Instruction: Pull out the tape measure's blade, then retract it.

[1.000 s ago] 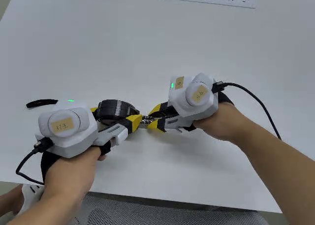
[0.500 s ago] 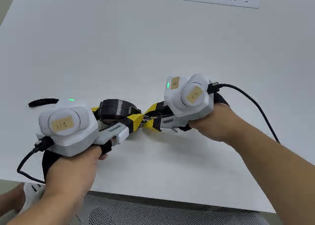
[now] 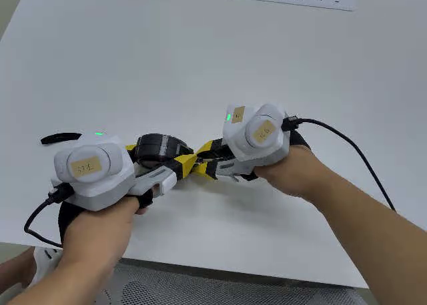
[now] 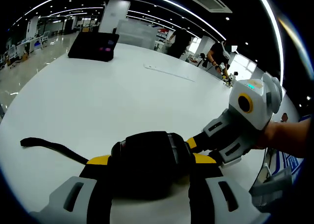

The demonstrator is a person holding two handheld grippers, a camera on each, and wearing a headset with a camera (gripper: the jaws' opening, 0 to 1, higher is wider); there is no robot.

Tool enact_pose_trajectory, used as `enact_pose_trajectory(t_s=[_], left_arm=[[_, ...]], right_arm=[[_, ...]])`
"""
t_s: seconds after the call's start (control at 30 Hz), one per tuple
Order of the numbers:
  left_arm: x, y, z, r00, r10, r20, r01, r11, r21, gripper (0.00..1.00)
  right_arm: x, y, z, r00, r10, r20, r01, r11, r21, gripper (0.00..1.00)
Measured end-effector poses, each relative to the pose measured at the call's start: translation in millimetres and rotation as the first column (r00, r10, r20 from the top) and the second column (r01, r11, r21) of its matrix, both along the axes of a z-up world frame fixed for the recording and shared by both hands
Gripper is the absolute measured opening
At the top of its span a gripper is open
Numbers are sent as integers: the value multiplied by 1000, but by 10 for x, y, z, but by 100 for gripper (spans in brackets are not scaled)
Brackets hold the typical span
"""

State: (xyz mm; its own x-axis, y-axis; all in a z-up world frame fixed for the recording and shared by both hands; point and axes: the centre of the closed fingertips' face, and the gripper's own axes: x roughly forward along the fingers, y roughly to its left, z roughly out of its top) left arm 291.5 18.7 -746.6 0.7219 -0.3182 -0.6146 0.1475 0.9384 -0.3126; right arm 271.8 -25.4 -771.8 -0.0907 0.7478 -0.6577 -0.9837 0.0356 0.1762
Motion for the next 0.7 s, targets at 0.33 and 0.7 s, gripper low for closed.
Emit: enact_pose_trajectory(t_s=[0.33, 0.7], left_arm=[[1, 5, 3, 1000, 8, -6, -8, 1000, -10, 59], [-3, -1, 6, 1000, -8, -13, 8, 1000, -23, 60]], right_arm=[[6, 5, -6, 1000, 1, 5, -1, 1000, 2, 11], [-51, -7, -14, 1000, 14, -4, -14, 1000, -10, 21]])
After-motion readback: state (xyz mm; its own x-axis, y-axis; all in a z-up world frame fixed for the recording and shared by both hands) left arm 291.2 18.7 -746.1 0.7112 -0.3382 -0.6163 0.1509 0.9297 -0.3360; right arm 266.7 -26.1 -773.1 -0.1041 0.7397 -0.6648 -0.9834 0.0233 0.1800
